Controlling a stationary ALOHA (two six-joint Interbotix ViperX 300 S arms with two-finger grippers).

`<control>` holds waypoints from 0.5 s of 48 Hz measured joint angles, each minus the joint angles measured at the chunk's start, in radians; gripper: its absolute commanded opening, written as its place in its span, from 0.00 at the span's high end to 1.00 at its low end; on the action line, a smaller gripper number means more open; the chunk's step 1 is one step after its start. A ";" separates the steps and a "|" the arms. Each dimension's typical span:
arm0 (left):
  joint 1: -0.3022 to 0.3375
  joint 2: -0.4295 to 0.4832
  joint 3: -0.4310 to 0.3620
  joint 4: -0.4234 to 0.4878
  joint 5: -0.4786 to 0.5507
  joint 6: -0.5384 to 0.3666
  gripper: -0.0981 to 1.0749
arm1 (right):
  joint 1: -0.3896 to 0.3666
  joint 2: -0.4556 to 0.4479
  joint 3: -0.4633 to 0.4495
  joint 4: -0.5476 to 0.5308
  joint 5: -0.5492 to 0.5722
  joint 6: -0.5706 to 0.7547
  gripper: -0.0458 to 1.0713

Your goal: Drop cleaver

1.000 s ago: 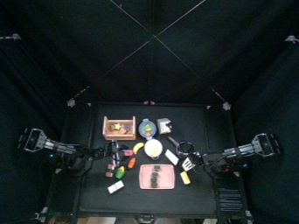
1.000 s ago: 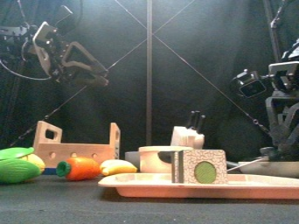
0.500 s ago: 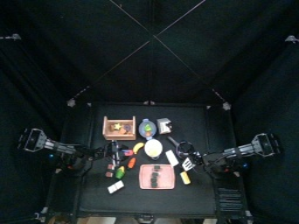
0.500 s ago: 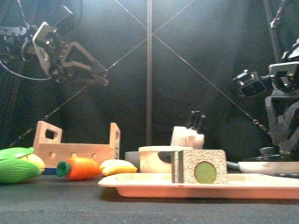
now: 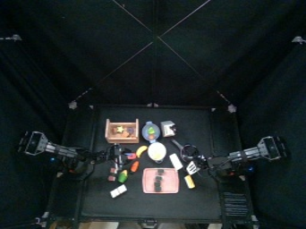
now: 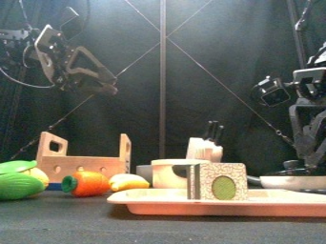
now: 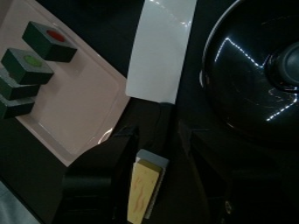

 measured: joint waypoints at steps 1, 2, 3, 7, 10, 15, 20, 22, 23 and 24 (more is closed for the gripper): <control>0.000 0.000 -0.002 0.000 0.000 0.000 0.23 | 0.000 0.000 0.002 0.000 -0.002 0.000 0.25; 0.000 0.002 0.000 0.000 0.000 0.000 0.23 | 0.000 0.000 0.000 0.000 -0.002 0.000 0.25; 0.000 0.002 0.000 0.000 0.000 0.002 0.23 | 0.000 0.002 0.000 0.000 -0.002 0.000 0.25; 0.000 0.000 0.000 -0.002 0.000 0.000 0.23 | 0.000 0.008 0.000 0.000 -0.002 0.000 0.25; 0.000 0.002 0.000 0.000 0.000 0.000 0.23 | 0.000 0.014 0.000 0.000 -0.002 0.000 0.25; 0.000 0.002 -0.002 0.000 0.000 0.000 0.23 | 0.000 0.026 0.000 0.000 -0.005 0.000 0.25; 0.000 0.002 0.002 0.000 0.000 0.000 0.23 | 0.000 0.040 -0.005 0.000 -0.008 0.000 0.25; 0.000 0.002 0.002 0.000 0.000 0.000 0.23 | 0.000 0.043 -0.008 0.000 -0.008 0.000 0.25; 0.000 0.002 0.002 0.000 0.000 0.000 0.23 | 0.000 0.046 -0.008 0.000 -0.009 0.000 0.25; 0.000 0.002 0.002 0.000 0.000 0.000 0.23 | 0.000 0.048 -0.009 0.000 -0.009 0.002 0.25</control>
